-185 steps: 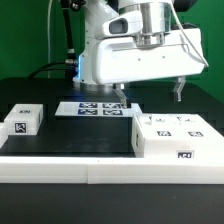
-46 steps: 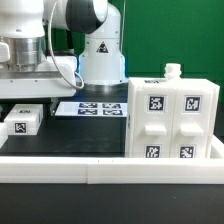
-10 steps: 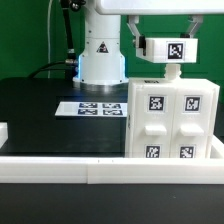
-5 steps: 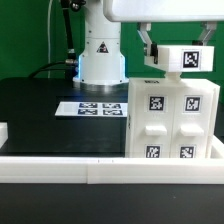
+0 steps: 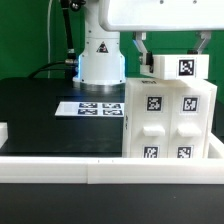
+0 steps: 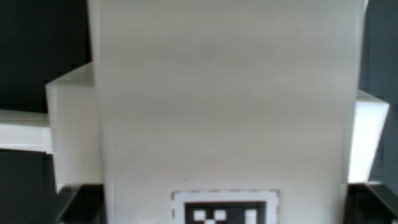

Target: Assemble cabinet

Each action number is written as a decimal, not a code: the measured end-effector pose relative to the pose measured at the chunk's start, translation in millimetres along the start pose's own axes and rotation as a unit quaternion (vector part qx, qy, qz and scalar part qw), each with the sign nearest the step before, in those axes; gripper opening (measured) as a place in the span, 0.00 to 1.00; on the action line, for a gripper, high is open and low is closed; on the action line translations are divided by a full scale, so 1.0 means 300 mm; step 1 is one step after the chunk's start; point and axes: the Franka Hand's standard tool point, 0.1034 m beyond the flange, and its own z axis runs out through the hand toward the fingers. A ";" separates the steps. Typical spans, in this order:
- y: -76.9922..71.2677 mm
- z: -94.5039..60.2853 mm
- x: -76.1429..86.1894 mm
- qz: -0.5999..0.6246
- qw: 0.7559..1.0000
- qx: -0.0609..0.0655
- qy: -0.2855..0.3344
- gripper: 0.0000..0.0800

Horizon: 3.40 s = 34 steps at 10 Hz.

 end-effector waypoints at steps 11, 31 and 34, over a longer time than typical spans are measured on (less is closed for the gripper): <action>-0.004 0.000 0.002 0.118 0.993 0.000 0.000 0.70; -0.060 0.008 0.019 0.710 0.701 0.071 0.005 0.96; -0.061 -0.045 0.032 0.693 0.716 0.088 0.009 1.00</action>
Offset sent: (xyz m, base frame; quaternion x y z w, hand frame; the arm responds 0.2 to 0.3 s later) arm 0.0000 0.0000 0.0000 0.0000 0.0000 0.0000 1.0000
